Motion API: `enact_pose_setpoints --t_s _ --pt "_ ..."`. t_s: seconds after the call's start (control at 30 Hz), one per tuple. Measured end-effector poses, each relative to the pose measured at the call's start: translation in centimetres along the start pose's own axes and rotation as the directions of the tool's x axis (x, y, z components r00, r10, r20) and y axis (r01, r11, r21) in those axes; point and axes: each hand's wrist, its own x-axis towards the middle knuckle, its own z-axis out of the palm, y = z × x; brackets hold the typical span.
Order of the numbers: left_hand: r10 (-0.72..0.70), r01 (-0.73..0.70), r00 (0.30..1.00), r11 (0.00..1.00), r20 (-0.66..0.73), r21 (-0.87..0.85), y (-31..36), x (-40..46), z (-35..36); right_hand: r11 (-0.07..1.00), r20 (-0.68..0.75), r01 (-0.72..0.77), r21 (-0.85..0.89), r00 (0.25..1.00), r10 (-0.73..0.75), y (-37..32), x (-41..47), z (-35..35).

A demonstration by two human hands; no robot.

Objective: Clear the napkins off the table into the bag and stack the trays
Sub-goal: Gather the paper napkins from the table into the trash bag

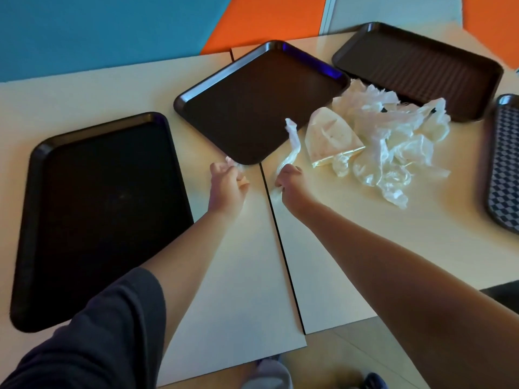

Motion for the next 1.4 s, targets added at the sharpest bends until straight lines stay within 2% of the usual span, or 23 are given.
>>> enact_pose_setpoints --t_s 0.07,0.1,0.3,0.47,0.6,0.73,0.83,1.1,1.23,1.4 --pt "0.014 -0.016 0.999 0.997 0.031 0.076 0.1 -0.7 -0.1 0.983 0.002 0.132 -0.13 0.991 -0.132 1.4 -1.1 -0.3" --pt "0.014 -0.021 0.998 0.994 0.058 0.105 0.3 -1.1 -0.1 0.982 0.018 0.139 -0.131 0.99 -0.138 1.9 -1.7 -0.6" --pt "-0.042 0.023 0.984 0.994 0.176 0.109 3.6 -4.5 0.8 0.973 0.037 0.161 -0.163 0.987 -0.158 4.0 -6.6 -3.3" --pt "0.024 -0.05 0.981 0.99 0.194 0.133 7.9 -7.7 2.7 0.973 0.021 0.154 -0.173 0.988 -0.153 8.2 -10.9 -7.8" --pt "0.075 -0.1 0.978 0.988 0.194 0.119 12.6 -9.9 5.4 0.985 -0.05 0.116 -0.126 0.991 -0.123 12.6 -14.5 -12.2" --pt "0.148 -0.172 0.956 0.982 0.252 0.078 18.0 -12.4 9.4 0.995 -0.107 0.067 -0.076 0.991 -0.075 17.7 -18.4 -16.6" --pt "0.229 -0.254 0.922 0.966 0.313 0.042 22.4 -14.5 12.9 0.997 -0.205 0.014 -0.071 0.978 -0.028 22.3 -21.4 -19.4" --pt "0.315 -0.348 0.82 0.937 0.478 -0.02 33.7 -20.4 23.6 0.991 -0.353 -0.123 -0.049 0.931 0.098 34.9 -29.6 -25.9" --pt "0.368 -0.42 0.746 0.907 0.556 -0.036 38.3 -23.8 28.2 0.964 -0.415 -0.262 0.046 0.873 0.257 40.9 -34.0 -28.1" --pt "0.41 -0.5 0.663 0.865 0.626 -0.037 42.2 -26.9 32.9 0.889 -0.47 -0.426 0.167 0.758 0.452 47.2 -38.5 -29.2"
